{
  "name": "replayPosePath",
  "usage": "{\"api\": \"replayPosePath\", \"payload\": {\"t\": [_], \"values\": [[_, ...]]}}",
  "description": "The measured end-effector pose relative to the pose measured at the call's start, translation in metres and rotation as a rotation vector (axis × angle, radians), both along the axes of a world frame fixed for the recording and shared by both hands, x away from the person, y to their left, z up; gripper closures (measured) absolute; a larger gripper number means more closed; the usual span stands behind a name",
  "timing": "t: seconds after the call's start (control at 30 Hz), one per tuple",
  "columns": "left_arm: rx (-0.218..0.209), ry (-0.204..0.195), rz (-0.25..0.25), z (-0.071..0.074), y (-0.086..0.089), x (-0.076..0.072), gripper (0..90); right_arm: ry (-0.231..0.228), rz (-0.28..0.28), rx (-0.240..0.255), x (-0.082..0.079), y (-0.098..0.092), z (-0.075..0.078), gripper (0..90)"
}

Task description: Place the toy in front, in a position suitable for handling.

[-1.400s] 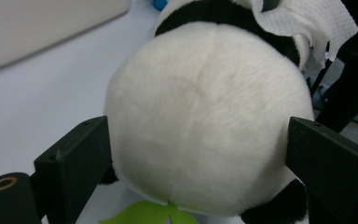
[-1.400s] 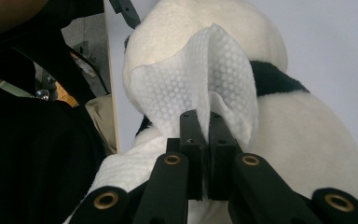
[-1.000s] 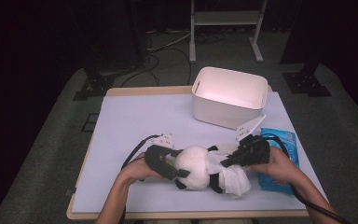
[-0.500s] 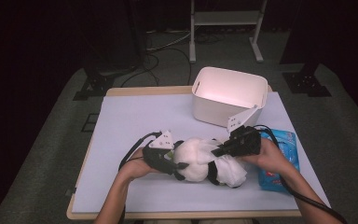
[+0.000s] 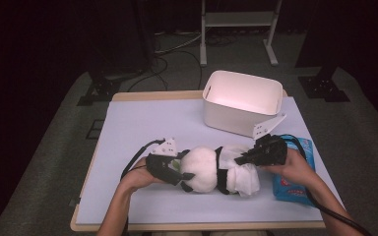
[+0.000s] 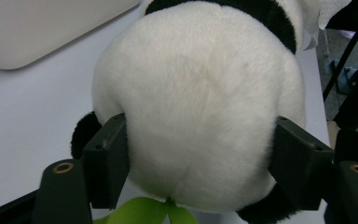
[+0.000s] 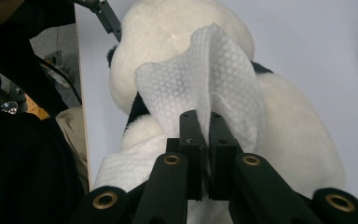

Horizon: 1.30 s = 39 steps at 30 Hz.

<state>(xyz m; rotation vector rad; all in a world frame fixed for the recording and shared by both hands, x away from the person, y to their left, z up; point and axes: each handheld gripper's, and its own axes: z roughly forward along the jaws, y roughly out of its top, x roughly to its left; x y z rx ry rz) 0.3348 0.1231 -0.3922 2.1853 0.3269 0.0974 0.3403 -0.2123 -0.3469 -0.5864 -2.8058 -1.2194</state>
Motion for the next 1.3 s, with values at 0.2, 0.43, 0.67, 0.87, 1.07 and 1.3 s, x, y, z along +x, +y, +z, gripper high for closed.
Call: {"api": "replayPosePath", "payload": {"t": [0.2,0.43,0.67,0.87,1.07,1.3], "values": [[-0.02,0.079,0.028,-0.004,0.005,0.004,14.2,-0.007,0.003,-0.002,-0.002,-0.003,-0.001,86.2],[-0.015,0.106,0.017,-0.006,0.003,0.003,22.7,-0.005,0.001,-0.006,-0.002,0.001,0.002,86.1],[-0.01,0.083,0.016,0.003,-0.002,-0.002,23.1,-0.004,0.047,-0.013,0.004,0.026,0.007,86.1],[-0.002,0.071,0.014,0.004,-0.003,-0.003,23.2,-0.009,0.084,-0.02,0.005,0.046,0.006,86.1],[-0.008,0.067,0.016,0.003,-0.002,-0.004,23.1,-0.016,0.051,-0.021,0.005,0.033,0.009,86.1],[-0.009,0.071,0.017,0.001,0.0,-0.003,23.0,-0.004,-0.011,0.014,0.003,0.0,0.006,86.0]]}}
